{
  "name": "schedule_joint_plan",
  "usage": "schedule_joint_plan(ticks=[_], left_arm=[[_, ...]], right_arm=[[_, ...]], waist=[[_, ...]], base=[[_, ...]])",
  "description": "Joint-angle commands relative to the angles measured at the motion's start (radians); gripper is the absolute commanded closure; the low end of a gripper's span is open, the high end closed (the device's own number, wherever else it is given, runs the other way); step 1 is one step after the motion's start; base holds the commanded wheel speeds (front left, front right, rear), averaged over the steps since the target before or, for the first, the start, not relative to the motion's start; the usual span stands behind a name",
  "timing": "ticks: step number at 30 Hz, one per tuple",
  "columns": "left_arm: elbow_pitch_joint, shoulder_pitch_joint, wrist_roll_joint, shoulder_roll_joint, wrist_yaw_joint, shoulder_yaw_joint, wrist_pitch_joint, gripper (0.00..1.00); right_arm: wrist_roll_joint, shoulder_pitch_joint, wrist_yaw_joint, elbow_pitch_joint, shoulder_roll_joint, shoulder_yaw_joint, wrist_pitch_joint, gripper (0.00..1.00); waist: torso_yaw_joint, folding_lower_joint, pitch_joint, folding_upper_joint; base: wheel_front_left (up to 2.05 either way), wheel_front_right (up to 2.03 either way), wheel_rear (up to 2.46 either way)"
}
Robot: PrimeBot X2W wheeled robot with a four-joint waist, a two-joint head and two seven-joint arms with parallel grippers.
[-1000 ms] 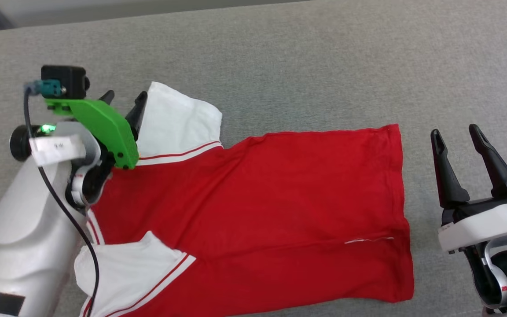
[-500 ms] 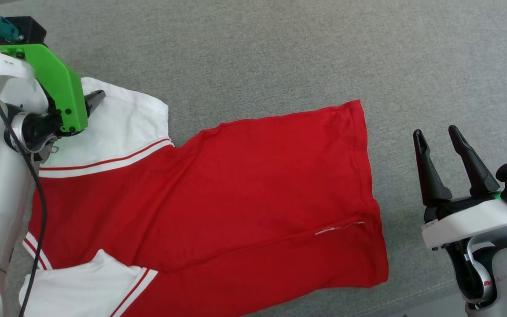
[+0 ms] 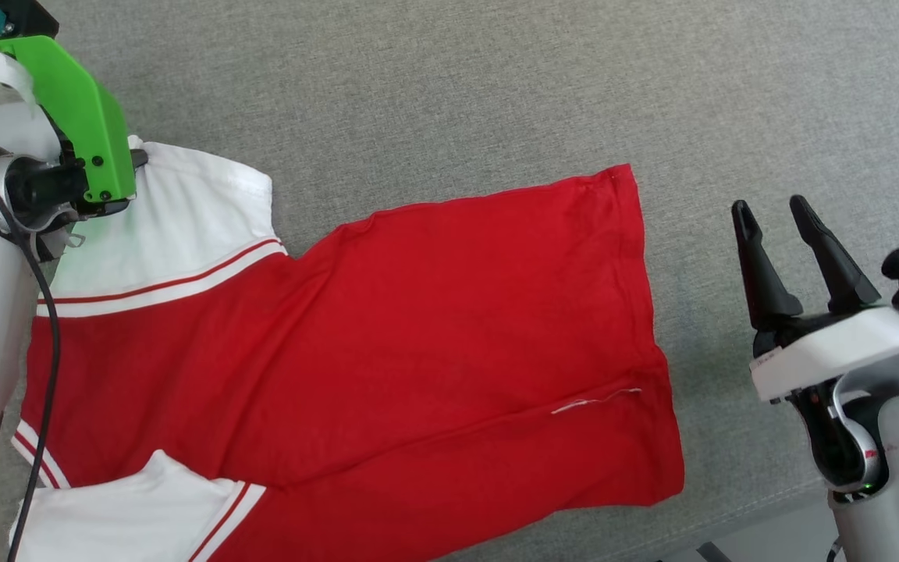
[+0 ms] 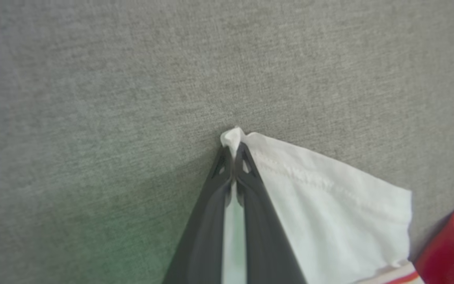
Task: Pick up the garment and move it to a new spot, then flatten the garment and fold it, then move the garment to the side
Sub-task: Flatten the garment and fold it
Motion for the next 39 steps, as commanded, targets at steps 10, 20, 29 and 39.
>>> schedule_joint_plan(ticks=[10,20,29,39], left_arm=[[-0.054,0.000,0.030,-0.078,-0.034,-0.034,-0.138,1.00],[-0.164,-0.005,0.039,-0.105,-0.064,-0.051,-0.213,1.00],[-0.218,0.039,0.031,-0.104,-0.063,-0.053,-0.240,1.00],[-0.242,0.119,0.022,-0.076,-0.060,-0.024,-0.324,1.00]], right_arm=[[0.236,-0.205,0.000,0.161,-0.209,0.154,0.311,0.00],[0.330,-0.332,0.000,0.237,-0.324,0.276,0.589,0.00],[0.375,-0.335,0.000,0.354,-0.339,0.374,0.818,0.79],[0.354,-0.374,0.000,0.303,-0.355,0.308,0.716,1.00]], waist=[[0.137,0.0001,-0.052,-0.0001],[0.254,0.0001,-0.048,-0.0001],[0.281,0.0001,-0.034,-0.0001],[0.294,0.0001,-0.123,-0.0001]], base=[[0.00,0.00,0.00],[0.00,0.00,0.00],[0.00,0.00,0.00],[0.00,0.00,0.00]])
